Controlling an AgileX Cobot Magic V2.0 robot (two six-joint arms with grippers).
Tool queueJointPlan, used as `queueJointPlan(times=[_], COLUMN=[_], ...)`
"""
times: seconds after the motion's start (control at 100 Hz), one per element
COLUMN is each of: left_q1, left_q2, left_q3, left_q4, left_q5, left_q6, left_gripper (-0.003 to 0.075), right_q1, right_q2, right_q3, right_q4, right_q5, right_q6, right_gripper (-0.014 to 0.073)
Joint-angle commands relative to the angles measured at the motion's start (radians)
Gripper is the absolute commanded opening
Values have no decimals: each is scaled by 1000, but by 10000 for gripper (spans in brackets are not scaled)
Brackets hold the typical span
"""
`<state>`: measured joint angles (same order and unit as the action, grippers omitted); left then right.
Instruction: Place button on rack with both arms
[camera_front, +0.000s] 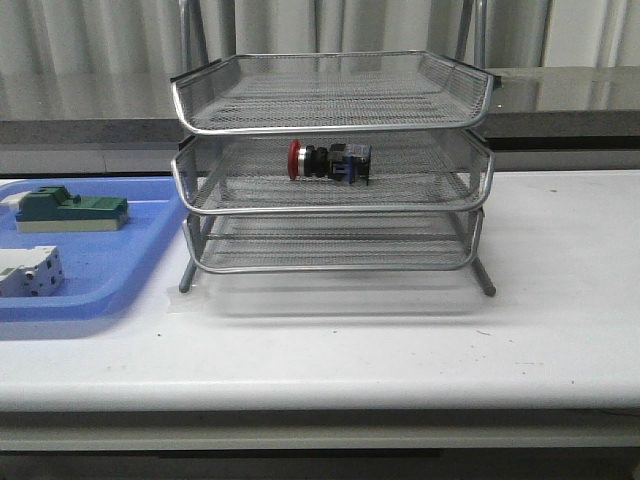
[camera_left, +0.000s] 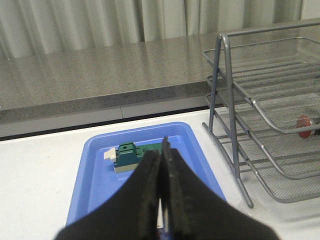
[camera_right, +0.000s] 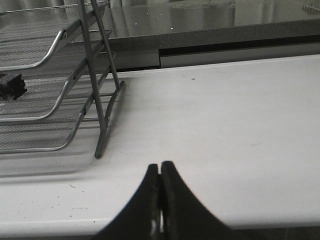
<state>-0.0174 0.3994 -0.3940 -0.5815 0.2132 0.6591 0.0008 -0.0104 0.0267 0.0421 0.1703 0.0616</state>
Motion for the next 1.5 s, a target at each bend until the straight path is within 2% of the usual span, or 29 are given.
queueJointPlan(times=[0.0,0.12,0.17,0.34,0.43,0.63,1.04,1.49], left_q1=[1,-3,-3,-3,-5,-7,-7,-7], left_q2=[5,5,5,-12,-46,-165,-436,-437], left_q3=[-29,-29,-29,-17,14,140,377,441], left_q4=[-7,34,111,482,592,605,603,595], left_q5=[-68,-66,-68,-78,-124,-233,-233,-287], left_q6=[-3,-46,-137,-579,-685,-685,-726,-747], left_gripper=[-20,-20,-20,-20,-20,-20,-20,-20], right_q1=[0,0,0,0,0,0,0,0], right_q2=[-22,-22,-22,-22,-22,-22,-22,-22], right_q3=[-13,-13,-13,-13,-13,-13,-13,-13], right_q4=[-11,-11,-11,-11,-11,-11,-11,-11], right_q5=[-80,-80,-80,-80,-80,-80,-80,-77], right_q6=[-1,-1,-1,-1,-1,-1,-1,-1], right_gripper=[-60,-60,-60,-60,-60,-60,-60,-60])
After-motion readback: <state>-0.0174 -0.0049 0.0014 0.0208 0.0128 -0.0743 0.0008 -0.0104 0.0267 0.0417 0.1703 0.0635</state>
